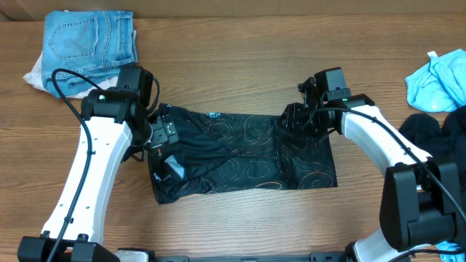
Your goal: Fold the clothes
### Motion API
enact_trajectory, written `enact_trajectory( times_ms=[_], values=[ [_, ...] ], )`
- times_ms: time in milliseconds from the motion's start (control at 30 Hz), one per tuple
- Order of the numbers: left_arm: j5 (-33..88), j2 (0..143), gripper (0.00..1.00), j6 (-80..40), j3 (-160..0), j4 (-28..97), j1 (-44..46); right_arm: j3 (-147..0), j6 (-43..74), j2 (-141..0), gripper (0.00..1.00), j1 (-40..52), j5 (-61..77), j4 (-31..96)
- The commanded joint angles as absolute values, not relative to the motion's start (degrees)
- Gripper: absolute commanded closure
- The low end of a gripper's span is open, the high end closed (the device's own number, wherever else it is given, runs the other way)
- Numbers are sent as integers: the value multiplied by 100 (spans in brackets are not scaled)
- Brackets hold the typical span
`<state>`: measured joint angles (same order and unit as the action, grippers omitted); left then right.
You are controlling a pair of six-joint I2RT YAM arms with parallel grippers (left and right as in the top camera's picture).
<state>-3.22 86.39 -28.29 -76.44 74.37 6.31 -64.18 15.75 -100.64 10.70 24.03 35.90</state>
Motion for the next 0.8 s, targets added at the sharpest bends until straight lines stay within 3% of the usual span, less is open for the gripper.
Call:
enact_trajectory(
  times_ms=[0, 167, 300, 433, 767],
  values=[
    [-294, 8630, 0, -2720, -7655, 7472, 652, -6563, 1636, -10106, 46, 1081, 2456, 3562],
    [-294, 8630, 0, -2698, -7655, 7500, 652, -6947, 1632, -10033, 39, 910, 2451, 4289],
    [-294, 8630, 0, -2700, -7655, 7498, 652, -7192, 1472, -10009, 40, 729, 2438, 5089],
    [-294, 8630, 0, -2703, -7655, 7470, 652, -7129, 1428, -10016, 66, 692, 2064, 5850],
    [-290, 8630, 0, -2703, -7655, 7389, 652, -6296, 1179, -10171, 95, 840, 2314, 5113]
  ],
)
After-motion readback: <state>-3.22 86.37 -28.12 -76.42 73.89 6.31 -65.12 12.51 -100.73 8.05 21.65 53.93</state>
